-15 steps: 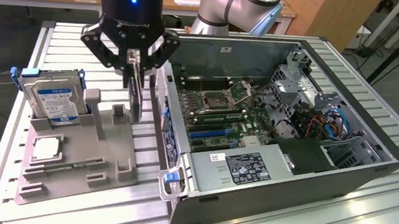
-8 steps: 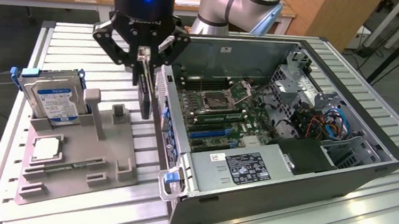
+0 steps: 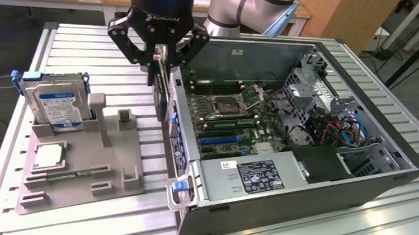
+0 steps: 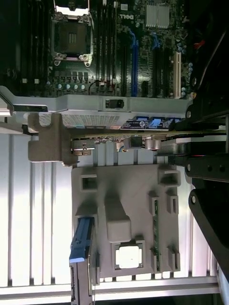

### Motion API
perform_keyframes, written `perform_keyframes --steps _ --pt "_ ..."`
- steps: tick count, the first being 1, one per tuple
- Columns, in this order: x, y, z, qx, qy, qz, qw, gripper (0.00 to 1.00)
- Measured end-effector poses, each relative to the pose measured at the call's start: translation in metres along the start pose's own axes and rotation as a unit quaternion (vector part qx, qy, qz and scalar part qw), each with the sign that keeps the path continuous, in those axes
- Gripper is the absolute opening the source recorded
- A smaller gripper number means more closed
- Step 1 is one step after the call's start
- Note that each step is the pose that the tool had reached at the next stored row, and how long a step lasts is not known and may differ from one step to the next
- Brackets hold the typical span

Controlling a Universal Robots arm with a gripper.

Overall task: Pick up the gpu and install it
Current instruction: 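Pick up the gpu and move the gpu toward the slot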

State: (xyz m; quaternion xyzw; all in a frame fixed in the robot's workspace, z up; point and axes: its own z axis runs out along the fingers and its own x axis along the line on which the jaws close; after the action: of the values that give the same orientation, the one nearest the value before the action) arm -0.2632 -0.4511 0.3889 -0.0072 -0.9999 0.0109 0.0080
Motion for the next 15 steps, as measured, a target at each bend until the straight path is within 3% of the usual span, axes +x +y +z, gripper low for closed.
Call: perform_keyframes --steps 15 --pt "-0.016 0.0003 -0.006 -0.0003 0.0004 0.016 0.9999 0.29"
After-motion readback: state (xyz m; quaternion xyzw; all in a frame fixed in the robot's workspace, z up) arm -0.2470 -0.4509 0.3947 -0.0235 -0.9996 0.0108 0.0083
